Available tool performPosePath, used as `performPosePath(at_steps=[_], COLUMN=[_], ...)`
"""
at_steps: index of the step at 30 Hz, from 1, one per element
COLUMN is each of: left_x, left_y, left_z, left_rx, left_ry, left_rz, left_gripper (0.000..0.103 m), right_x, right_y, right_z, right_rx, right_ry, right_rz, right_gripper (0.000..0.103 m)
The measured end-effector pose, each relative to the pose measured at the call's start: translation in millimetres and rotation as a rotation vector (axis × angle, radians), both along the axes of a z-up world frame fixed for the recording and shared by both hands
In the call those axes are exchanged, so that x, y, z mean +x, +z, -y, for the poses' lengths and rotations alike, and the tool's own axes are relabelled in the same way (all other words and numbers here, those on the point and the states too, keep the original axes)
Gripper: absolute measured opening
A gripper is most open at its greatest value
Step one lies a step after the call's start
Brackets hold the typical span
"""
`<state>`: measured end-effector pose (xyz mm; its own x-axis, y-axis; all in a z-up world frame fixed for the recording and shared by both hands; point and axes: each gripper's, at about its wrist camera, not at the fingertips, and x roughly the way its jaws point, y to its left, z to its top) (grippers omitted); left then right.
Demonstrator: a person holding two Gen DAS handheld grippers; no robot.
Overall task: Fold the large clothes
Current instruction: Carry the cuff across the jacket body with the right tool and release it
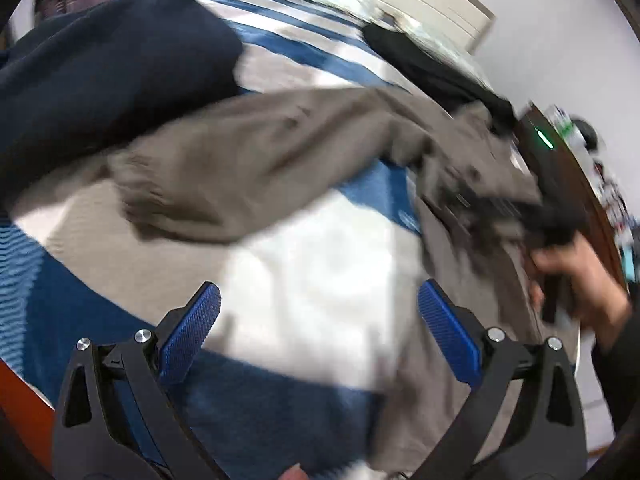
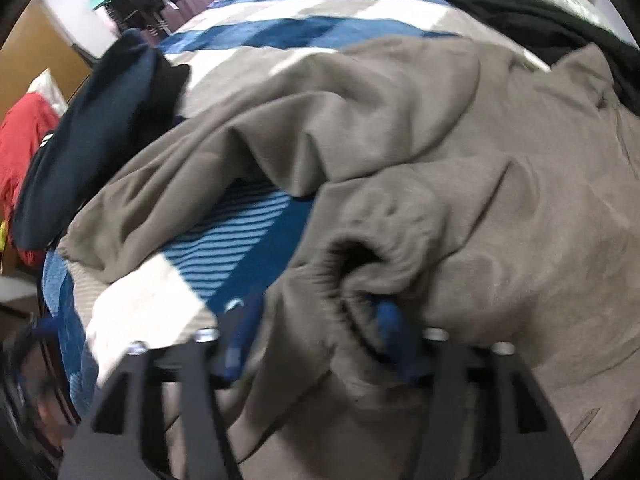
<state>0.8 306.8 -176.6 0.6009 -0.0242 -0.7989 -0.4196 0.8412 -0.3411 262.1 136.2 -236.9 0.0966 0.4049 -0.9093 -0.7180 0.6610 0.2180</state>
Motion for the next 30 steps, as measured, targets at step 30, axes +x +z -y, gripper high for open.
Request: performPosePath(at_steps=[30], left_x=[4], left_y=[-76], left_z=[-107], left_rx=[-0.407], left_ry=[0.454], left_rz=[0.125], left_gripper=[0.097], right_x=[-183], right_y=[-29], right_z=[94], right_rx=[0.178], right_ry=[0.004], right_rz=[0.076], right_gripper=[0.095])
